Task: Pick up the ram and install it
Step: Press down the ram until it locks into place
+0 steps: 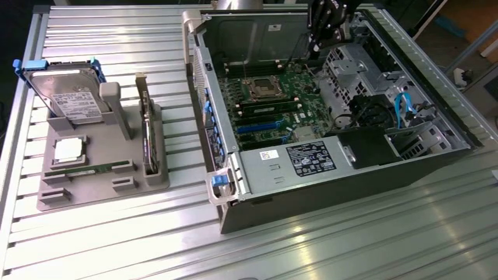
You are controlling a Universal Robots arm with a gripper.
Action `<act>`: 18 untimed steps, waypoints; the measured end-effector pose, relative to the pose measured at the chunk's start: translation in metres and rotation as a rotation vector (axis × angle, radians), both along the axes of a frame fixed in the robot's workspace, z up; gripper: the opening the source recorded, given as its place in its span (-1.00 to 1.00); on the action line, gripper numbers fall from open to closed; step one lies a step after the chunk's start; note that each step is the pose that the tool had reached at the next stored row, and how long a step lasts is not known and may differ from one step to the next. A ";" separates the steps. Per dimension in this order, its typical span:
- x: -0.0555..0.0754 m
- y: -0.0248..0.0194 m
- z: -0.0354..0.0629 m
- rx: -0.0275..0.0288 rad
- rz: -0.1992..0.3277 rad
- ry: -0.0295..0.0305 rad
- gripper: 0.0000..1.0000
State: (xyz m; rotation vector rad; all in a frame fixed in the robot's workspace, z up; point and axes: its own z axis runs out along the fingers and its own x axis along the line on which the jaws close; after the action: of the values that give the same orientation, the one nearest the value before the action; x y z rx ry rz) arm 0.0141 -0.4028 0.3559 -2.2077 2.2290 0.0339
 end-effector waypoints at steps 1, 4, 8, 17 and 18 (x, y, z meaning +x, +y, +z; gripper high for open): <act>0.000 0.0000 0.0000 0.0000 0.000 0.0000 -0.79; 0.000 0.0000 -0.0008 0.0001 0.000 0.0000 -0.79; 0.000 0.0000 -0.0060 -0.0002 0.000 0.0000 -0.79; 0.000 0.0000 -0.0218 -0.0001 0.000 0.0000 -0.79; 0.000 0.0000 -0.0236 -0.0002 0.000 0.0000 -0.79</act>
State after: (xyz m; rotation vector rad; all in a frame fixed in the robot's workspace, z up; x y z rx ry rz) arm 0.0141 -0.4028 0.3323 -2.2080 2.2289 0.0337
